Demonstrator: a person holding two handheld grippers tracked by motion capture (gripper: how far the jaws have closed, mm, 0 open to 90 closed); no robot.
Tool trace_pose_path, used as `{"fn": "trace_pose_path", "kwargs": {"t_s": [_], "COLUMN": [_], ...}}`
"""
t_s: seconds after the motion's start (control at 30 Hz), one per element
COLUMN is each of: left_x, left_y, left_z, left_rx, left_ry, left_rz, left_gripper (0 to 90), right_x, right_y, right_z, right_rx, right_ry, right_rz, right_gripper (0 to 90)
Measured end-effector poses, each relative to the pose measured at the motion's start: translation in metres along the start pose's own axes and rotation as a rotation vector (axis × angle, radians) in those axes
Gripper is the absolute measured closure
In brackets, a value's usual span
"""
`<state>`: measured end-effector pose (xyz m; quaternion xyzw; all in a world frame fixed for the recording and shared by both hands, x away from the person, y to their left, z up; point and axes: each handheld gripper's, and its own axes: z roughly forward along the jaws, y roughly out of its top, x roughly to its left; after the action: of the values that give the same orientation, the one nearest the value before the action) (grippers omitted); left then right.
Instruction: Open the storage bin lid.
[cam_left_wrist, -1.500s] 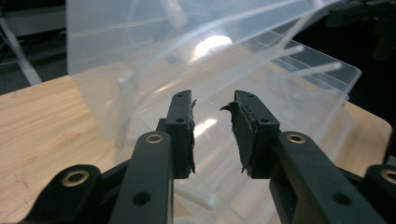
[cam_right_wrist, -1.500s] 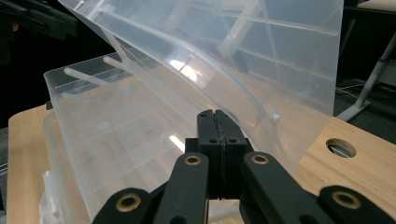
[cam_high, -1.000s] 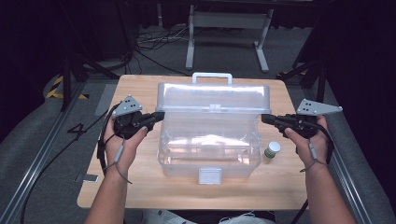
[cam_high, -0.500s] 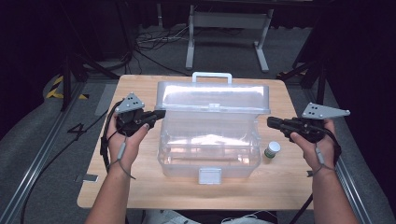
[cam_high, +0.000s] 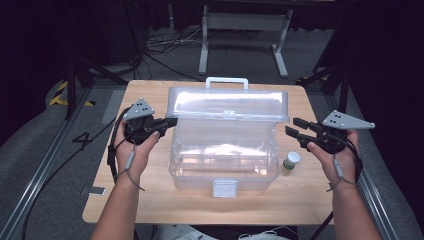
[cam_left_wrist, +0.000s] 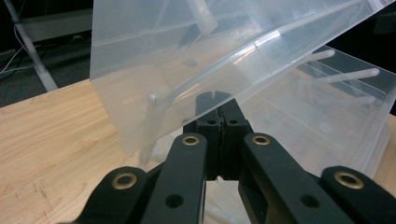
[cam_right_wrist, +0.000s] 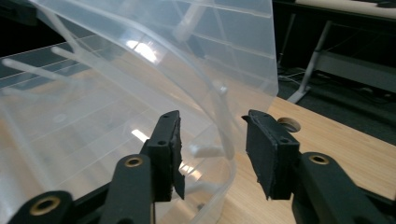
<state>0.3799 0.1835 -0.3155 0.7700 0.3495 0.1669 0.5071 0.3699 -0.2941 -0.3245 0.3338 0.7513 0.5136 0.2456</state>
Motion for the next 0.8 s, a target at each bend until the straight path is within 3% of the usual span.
{"fn": "trace_pose_path", "kwargs": {"t_s": [0.4,0.6,0.8], "left_x": [0.000,0.000,-0.002], "left_y": [0.000,-0.001,-0.002], "left_z": [0.000,0.001,0.000], "left_rx": [0.006,0.011,0.027], "left_ry": [-0.007,-0.012,-0.006], "left_rz": [-0.001,0.000,0.004], "left_gripper": [89.4,89.0,86.9], "right_x": [0.004,0.005,0.010], "right_y": [0.005,0.006,0.010], "right_z": [0.032,0.037,0.042], "right_rx": [-0.026,-0.062,-0.084], "right_ry": [-0.060,-0.083,-0.134], "right_rz": [0.009,0.030,0.009], "right_gripper": [52.3,51.9,51.7]}}
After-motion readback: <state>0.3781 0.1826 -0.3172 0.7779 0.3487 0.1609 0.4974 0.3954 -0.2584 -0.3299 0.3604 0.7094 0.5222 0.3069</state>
